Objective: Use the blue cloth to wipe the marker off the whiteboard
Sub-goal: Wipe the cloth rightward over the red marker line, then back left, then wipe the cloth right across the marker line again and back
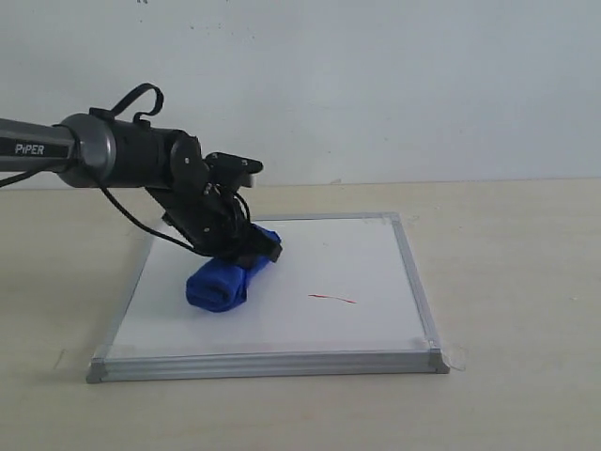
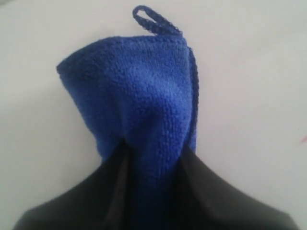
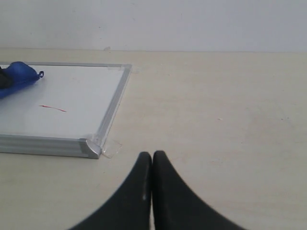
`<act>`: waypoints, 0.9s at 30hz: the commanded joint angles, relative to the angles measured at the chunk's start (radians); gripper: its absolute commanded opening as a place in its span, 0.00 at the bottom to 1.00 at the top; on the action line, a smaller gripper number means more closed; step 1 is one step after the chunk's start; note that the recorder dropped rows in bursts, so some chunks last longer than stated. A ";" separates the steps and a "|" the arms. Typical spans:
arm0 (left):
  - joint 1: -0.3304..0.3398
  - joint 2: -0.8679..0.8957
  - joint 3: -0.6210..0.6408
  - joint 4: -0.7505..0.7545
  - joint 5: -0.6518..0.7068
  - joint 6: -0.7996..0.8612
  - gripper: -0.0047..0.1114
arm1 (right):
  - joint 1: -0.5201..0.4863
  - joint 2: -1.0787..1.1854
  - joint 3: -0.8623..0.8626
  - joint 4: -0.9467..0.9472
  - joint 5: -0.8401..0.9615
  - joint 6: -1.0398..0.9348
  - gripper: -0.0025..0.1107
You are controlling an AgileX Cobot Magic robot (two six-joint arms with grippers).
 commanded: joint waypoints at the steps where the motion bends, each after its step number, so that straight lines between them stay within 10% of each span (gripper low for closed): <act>1: 0.074 0.000 -0.037 -0.002 -0.019 -0.034 0.07 | -0.002 -0.004 0.000 0.000 -0.009 0.000 0.02; 10: 0.177 0.000 -0.039 0.019 0.060 -0.034 0.07 | -0.002 -0.004 0.000 0.000 -0.009 0.000 0.02; 27: -0.008 0.004 -0.039 -0.169 0.183 0.222 0.07 | -0.002 -0.004 0.000 0.000 -0.009 0.000 0.02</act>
